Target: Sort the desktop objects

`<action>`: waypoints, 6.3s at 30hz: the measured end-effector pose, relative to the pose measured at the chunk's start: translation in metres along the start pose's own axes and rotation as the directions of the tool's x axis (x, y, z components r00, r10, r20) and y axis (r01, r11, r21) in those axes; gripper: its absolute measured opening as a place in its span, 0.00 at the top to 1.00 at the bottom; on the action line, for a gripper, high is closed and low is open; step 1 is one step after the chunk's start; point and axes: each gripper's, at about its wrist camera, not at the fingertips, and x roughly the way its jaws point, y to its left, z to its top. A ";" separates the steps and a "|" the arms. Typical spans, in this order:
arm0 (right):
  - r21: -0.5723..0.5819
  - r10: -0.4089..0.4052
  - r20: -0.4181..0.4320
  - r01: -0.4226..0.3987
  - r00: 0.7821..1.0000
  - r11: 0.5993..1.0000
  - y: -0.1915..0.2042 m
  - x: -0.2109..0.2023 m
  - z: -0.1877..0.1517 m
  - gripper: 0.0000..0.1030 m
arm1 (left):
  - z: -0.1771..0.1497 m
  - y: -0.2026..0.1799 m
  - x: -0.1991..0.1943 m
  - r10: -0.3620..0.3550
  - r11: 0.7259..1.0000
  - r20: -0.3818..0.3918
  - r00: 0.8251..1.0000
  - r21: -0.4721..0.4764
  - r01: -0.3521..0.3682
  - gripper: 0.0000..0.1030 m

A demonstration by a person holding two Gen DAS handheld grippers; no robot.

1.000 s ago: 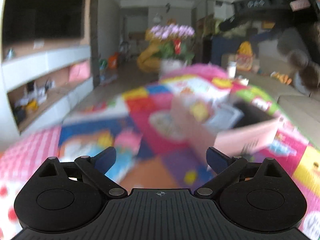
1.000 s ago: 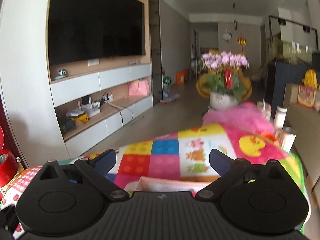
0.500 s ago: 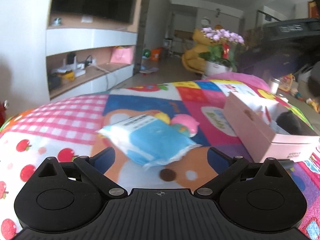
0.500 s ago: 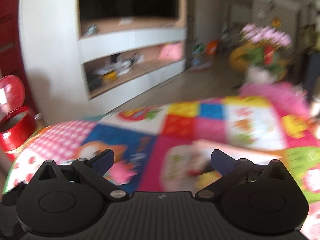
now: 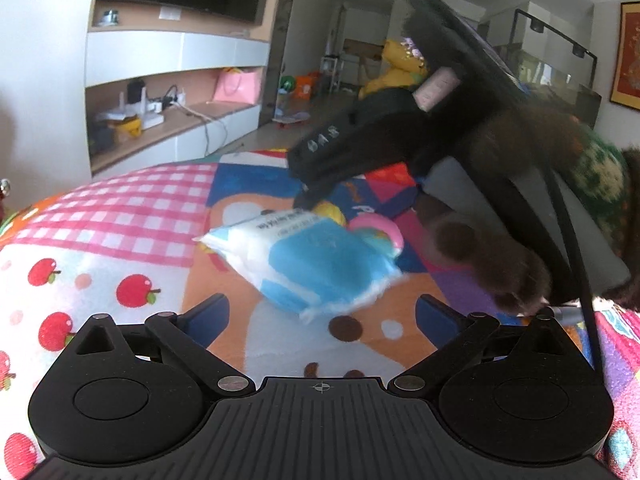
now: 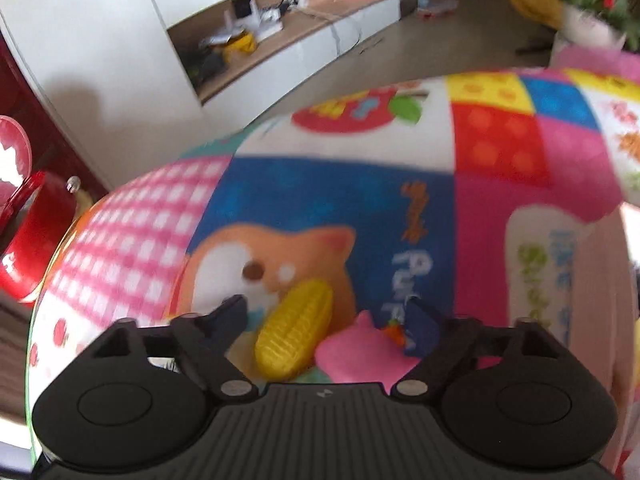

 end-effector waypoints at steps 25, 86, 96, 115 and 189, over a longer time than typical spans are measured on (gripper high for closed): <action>-0.118 -0.067 0.242 0.098 0.968 0.988 -0.076 -0.188 -0.239 0.12 | -0.045 -0.074 -0.059 -0.223 0.944 -0.129 0.966 0.219 0.247 0.00; 0.154 -0.337 0.233 0.308 0.912 0.939 -0.103 -0.125 -0.190 0.00 | -0.076 -0.092 -0.057 -0.177 0.965 -0.145 0.973 0.171 0.201 0.00; 0.094 -0.276 0.219 0.261 0.936 0.961 -0.103 -0.140 -0.216 0.48 | -0.075 -0.090 -0.055 -0.178 0.967 -0.149 0.973 0.157 0.201 0.00; 0.123 -0.316 0.237 0.295 0.919 0.948 -0.105 -0.116 -0.186 0.27 | -0.079 -0.104 -0.052 -0.109 0.958 -0.173 0.979 0.244 0.150 0.00; 0.122 -0.371 0.304 0.351 0.877 0.928 -0.102 -0.204 -0.333 0.00 | -0.090 -0.120 -0.076 -0.152 0.929 -0.162 0.975 0.314 0.197 0.22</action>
